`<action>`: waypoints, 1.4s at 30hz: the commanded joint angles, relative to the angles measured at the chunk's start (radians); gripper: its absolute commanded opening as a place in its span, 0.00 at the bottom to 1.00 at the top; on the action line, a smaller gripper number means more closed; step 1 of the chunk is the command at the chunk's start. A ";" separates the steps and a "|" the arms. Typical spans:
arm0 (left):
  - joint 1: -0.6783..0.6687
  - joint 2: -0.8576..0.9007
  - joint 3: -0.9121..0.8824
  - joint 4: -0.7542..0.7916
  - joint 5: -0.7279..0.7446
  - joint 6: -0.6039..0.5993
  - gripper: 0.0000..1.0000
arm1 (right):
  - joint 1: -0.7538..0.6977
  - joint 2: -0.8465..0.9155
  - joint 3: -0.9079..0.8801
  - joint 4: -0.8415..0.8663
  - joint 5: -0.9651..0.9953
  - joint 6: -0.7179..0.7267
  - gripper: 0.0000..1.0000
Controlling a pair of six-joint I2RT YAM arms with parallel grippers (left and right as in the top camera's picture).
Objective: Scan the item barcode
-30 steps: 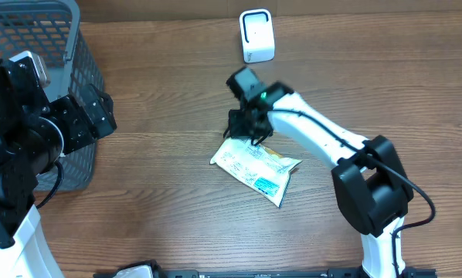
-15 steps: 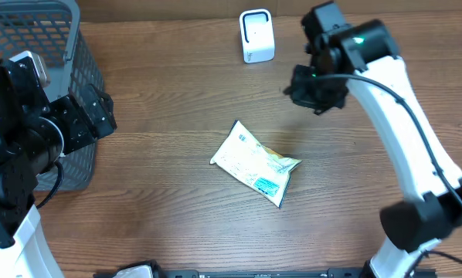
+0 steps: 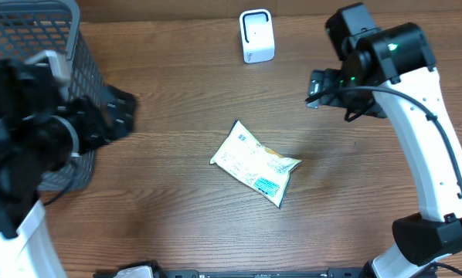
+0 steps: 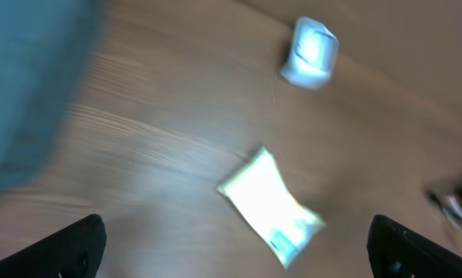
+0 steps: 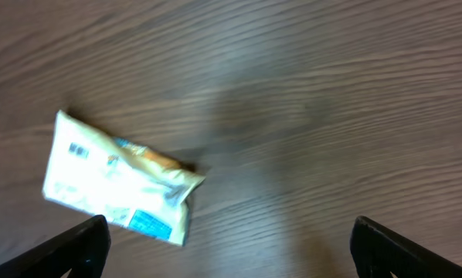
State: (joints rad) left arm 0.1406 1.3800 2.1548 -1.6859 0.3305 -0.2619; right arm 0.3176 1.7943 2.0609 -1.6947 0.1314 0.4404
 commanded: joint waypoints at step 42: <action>-0.431 0.457 -1.066 1.038 -0.278 -0.427 0.04 | 0.146 -0.010 -0.671 0.478 -0.493 0.036 0.04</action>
State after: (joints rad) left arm -0.3340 1.8221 1.0981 -0.6518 0.1692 -0.5945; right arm 0.4335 1.7943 1.4509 -1.2545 -0.3431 0.4210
